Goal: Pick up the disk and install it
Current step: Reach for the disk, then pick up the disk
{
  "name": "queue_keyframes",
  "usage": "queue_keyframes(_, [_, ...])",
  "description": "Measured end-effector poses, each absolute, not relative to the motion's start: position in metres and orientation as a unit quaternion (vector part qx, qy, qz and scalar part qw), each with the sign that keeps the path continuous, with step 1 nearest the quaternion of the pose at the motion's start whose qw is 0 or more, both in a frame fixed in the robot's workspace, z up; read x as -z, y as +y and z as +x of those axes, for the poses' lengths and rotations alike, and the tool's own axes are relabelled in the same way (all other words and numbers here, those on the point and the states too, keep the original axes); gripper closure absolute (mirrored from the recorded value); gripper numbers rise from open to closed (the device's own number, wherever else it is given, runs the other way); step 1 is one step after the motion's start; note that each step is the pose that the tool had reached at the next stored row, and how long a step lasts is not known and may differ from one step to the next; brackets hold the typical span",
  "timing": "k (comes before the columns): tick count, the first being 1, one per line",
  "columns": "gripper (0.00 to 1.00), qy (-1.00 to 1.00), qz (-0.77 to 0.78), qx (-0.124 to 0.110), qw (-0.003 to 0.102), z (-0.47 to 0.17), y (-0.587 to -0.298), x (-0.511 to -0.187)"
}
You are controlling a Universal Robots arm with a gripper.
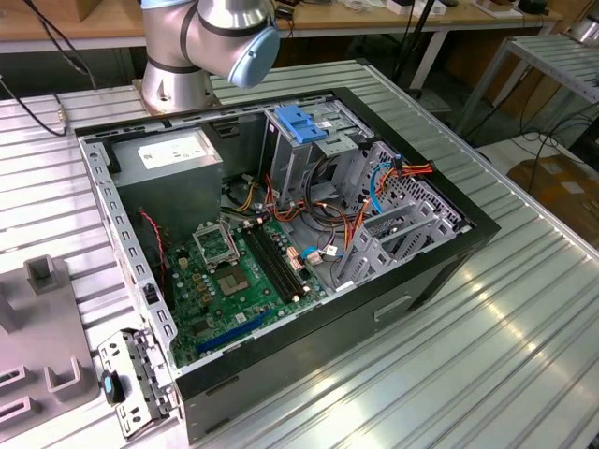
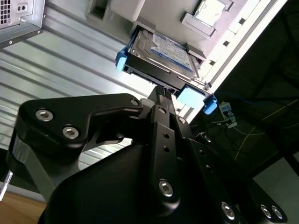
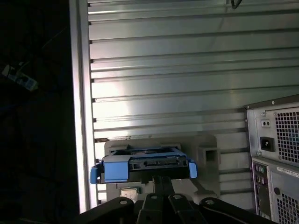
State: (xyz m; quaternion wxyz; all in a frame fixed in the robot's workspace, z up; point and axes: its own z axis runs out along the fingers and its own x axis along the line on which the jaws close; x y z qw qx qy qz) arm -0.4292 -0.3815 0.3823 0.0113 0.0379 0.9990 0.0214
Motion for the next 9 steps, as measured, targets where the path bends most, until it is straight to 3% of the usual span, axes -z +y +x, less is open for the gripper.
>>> queue_keyframes(9, [0.89, 0.999, 0.038, -0.021, 0.011, -0.470, -0.381, -0.382])
